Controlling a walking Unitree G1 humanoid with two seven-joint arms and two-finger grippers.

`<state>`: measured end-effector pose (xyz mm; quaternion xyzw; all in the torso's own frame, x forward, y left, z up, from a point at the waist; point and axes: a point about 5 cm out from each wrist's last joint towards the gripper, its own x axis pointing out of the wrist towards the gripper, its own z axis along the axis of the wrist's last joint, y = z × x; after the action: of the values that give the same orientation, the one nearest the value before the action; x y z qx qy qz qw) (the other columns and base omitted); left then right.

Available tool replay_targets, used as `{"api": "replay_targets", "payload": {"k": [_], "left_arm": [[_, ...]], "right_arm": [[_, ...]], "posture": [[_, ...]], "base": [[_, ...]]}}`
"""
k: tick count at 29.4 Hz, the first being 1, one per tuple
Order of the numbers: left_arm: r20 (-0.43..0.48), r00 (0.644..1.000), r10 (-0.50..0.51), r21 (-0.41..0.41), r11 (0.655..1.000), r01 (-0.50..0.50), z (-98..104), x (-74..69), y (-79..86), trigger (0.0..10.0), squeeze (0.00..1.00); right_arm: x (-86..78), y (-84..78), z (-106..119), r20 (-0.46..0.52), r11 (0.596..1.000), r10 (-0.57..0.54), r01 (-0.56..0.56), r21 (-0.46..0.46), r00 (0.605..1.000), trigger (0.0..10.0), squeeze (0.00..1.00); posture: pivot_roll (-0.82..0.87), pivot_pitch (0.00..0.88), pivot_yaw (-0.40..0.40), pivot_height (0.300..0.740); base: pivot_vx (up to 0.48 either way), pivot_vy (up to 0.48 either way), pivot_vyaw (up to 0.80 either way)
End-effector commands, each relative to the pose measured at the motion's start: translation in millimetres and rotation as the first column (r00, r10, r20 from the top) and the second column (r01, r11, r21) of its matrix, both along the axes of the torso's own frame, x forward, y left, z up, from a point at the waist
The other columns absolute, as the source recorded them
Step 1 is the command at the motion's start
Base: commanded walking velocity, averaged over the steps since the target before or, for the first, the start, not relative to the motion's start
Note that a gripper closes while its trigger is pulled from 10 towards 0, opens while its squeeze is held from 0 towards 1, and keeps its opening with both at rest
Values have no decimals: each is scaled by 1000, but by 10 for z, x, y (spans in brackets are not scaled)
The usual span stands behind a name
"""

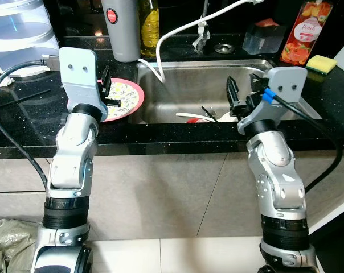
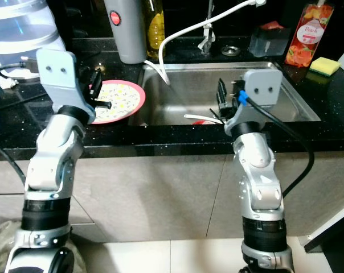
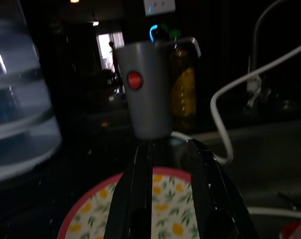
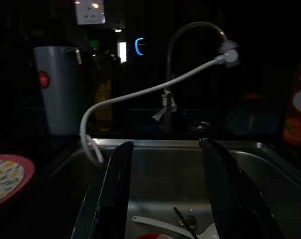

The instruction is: Kitchen organization

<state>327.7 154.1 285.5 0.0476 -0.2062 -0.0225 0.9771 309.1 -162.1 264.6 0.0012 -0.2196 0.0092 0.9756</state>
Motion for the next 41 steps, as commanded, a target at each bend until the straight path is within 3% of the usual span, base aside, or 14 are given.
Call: {"api": "replay_targets", "payload": {"k": [1,3,7,9,11,14,18,21,25,29,32,35,39,41], "left_arm": [[33,999,-18,10,1000,18,73,4,-51,10000,0],[44,999,-14,-8,1000,14,105,12,-31,10000,0],[-35,999,6,-7,1000,-6,-114,31,-14,10000,0],[-89,995,-34,11,999,35,-235,6,-71,10000,0],[-137,990,-27,77,996,38,-302,20,-42,10000,0],[-129,991,30,206,979,-3,-284,71,36,10000,0],[-170,982,86,273,961,-37,-324,120,112,10000,0],[-249,961,123,378,925,-20,-366,184,251,10000,0],[-356,925,133,540,837,88,-448,203,445,10000,0],[-384,913,138,574,810,119,-564,177,494,10000,0],[-371,925,80,585,794,166,-582,105,354,10000,0],[-331,943,47,669,716,200,-610,22,215,10000,0],[-309,949,54,748,630,208,-674,-41,179,10000,0],[-312,948,58,759,616,212,-694,-51,185,10000,0]], "right_arm": [[-11,-43,-14,2,1000,-16,16,-5,1000,10000,0],[-18,-79,0,7,1000,-24,24,-18,1000,10000,0],[-27,-162,-54,-10,998,-48,47,-39,999,10000,0],[-64,-217,-68,-9,998,-48,47,-36,999,10000,0],[-64,-237,-86,-15,998,-65,64,-22,998,10000,0],[-39,-220,-77,-12,997,-69,69,-28,998,10000,0],[-44,-248,-76,-10,996,-78,77,-40,997,10000,0],[-68,-322,-32,3,994,-104,104,-39,995,10000,0],[-91,-318,-108,-22,994,-109,109,-22,994,10000,0],[-50,-271,-220,-64,997,-68,66,-30,996,10000,0],[27,-248,-149,-54,999,-20,17,-51,998,10000,0],[102,-210,-120,-52,999,2,-5,-54,999,10000,0],[152,-61,-209,-75,997,47,-51,-52,996,10000,0],[157,-28,-231,-82,997,57,-61,-47,995,10000,0]], "posture": [[40,4,12,740],[19,12,14,740],[10,0,17,740],[14,7,33,740],[25,0,30,740],[21,0,55,740],[12,0,67,740],[9,2,81,740],[42,0,38,740],[36,0,29,740],[44,0,6,740],[65,0,3,740],[99,0,-20,740],[99,0,-20,740]], "base": [[0,0,0],[0,0,0],[0,0,0],[0,0,0],[0,0,0],[0,0,0],[0,0,0],[0,0,0],[0,0,0],[0,0,0],[0,0,0],[0,0,0],[0,0,0],[0,0,0]]}}
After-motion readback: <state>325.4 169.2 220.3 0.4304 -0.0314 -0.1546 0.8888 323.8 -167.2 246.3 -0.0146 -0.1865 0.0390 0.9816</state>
